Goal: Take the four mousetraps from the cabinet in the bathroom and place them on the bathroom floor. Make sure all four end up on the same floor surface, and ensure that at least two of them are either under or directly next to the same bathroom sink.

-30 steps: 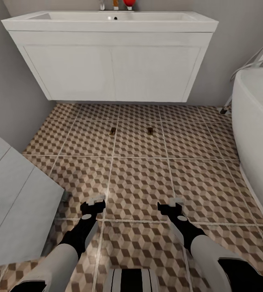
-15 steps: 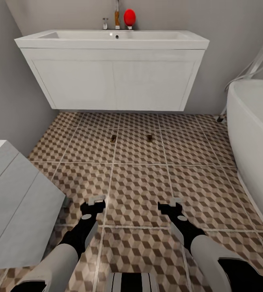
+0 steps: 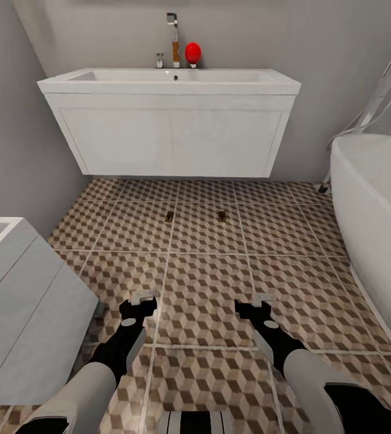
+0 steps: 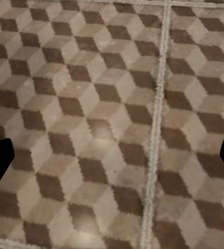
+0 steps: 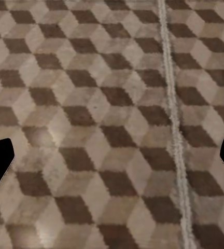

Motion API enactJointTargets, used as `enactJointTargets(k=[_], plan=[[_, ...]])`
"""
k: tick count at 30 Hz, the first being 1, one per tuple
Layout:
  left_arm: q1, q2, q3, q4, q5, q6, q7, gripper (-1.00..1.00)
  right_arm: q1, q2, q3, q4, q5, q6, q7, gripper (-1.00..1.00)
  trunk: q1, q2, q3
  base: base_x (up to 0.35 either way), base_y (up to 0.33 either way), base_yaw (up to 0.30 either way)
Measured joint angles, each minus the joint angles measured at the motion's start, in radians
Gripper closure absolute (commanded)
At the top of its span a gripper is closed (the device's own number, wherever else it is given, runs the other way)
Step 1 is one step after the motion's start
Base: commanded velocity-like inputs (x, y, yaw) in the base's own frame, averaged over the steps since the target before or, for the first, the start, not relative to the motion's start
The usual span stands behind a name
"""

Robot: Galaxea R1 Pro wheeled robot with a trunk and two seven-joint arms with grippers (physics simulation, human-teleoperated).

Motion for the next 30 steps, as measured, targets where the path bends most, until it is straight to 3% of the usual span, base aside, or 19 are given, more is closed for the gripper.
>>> enactJointTargets(k=[30], plan=[[0.0,0.004,-0.003,0.009,0.005,0.0,0.0,-1.0,0.001,-0.015,0.002,0.013,-0.003,0.001,0.0,-1.0,-0.013,0.007,0.116,0.0,0.0,0.0]])
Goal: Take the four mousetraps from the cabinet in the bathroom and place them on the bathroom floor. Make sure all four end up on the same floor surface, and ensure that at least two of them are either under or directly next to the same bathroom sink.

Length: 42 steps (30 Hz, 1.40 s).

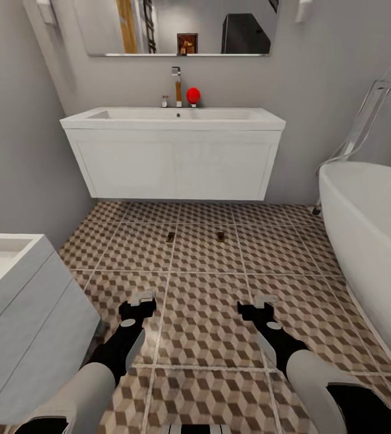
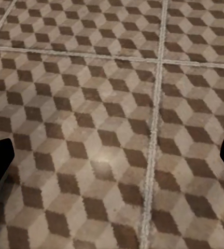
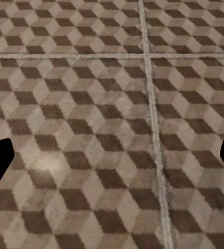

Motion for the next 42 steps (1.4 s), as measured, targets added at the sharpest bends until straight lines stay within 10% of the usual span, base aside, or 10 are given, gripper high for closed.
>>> enactJointTargets(k=[26,42], plan=[[0.0,0.045,0.01,0.129,0.013,0.0,-0.004,-1.0,0.001,-0.089,-0.002,0.1,-0.009,0.006,0.001,-1.0,-0.012,0.006,0.101,0.0,0.0,0.0],[0.0,0.083,0.012,0.333,0.103,-0.058,-0.004,-1.0,0.008,-0.151,-0.002,0.209,-0.011,0.009,-0.005,-1.0,-0.019,0.01,0.163,0.0,0.0,0.0]])
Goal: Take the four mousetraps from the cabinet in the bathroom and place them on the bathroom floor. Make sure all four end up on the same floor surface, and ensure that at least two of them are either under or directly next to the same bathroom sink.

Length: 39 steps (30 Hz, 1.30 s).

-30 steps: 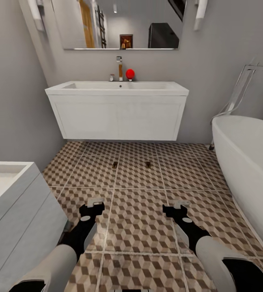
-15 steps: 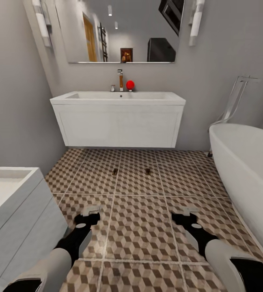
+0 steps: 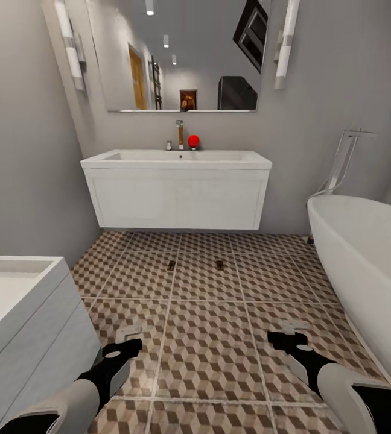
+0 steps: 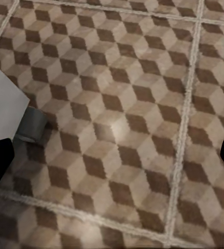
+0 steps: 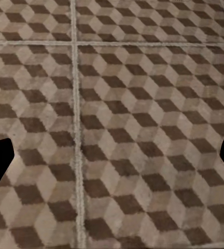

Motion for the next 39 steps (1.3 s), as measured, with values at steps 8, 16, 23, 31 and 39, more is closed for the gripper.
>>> enactJointTargets(k=[8,16,23,31,39], plan=[[0.0,0.032,0.0,0.069,0.031,-0.039,0.001,-1.0,0.001,-0.042,-0.001,0.011,-0.001,-0.004,-0.001,-1.0,-0.004,0.002,0.031,0.0,0.0,0.0],[0.002,0.051,0.0,0.124,0.042,-0.048,-0.001,-1.0,0.029,-0.074,-0.001,0.014,-0.003,-0.003,-0.001,-1.0,-0.007,0.004,0.062,0.0,0.0,0.0],[0.008,0.063,0.0,0.145,0.057,-0.046,-0.004,-1.0,0.107,-0.093,-0.002,0.015,-0.003,-0.002,-0.001,-1.0,-0.01,0.005,0.089,0.0,0.0,0.0],[0.039,0.075,0.001,0.151,0.118,-0.043,-0.011,-1.0,0.254,-0.107,-0.003,0.015,-0.004,-0.003,-0.001,-1.0,-0.027,0.034,0.117,0.0,0.0,0.0],[0.124,0.08,0.0,0.151,0.153,-0.043,-0.013,-1.0,0.329,-0.102,-0.003,0.016,-0.005,-0.001,-0.001,-1.0,-0.058,0.09,0.142,0.0,0.0,0.0]])
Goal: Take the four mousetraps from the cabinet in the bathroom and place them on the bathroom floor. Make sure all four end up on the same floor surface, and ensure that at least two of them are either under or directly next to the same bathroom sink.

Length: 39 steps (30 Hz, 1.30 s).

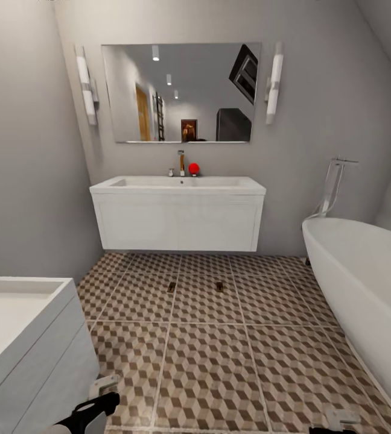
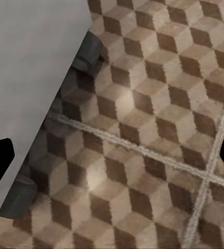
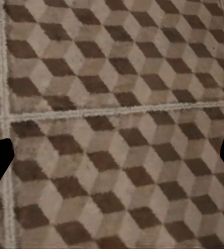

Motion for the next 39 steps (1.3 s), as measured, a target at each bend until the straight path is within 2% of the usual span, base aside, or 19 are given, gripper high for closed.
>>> enactJointTargets(k=[5,17,27,39], plan=[[0.041,0.013,0.0,0.0,0.007,-0.001,-0.001,-1.0,0.042,0.001,-0.001,0.0,0.0,0.0,0.0,-1.0,-0.019,0.035,0.016,0.0,0.0,0.0],[0.072,0.052,0.0,0.0,0.013,-0.001,-0.007,-1.0,0.083,-0.002,-0.001,0.0,-0.001,-0.001,0.0,-1.0,-0.065,0.119,0.053,0.0,0.0,0.0],[0.096,0.062,-0.001,0.0,0.014,-0.001,-0.01,-1.0,0.088,0.002,-0.001,0.0,-0.001,-0.001,0.0,-1.0,-0.104,0.189,0.085,0.0,0.0,0.0],[0.164,0.065,0.0,0.0,0.014,-0.001,-0.011,-1.0,0.129,0.008,-0.001,0.0,-0.001,-0.003,0.0,-1.0,-0.15,0.273,0.122,0.0,0.0,0.0]])
